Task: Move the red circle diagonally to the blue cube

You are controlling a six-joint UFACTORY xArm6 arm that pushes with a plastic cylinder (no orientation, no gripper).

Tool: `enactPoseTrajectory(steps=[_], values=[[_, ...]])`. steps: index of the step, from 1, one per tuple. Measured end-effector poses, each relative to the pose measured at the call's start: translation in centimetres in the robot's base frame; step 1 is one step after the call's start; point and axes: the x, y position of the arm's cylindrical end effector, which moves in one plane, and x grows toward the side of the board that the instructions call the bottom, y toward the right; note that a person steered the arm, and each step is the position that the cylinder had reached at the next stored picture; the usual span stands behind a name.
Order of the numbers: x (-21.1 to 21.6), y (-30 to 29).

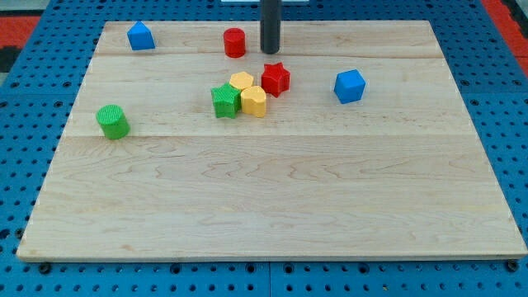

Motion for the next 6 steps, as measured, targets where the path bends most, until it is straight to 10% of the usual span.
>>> enactPoseTrajectory(steps=[6], values=[[-2.9, -9.1]])
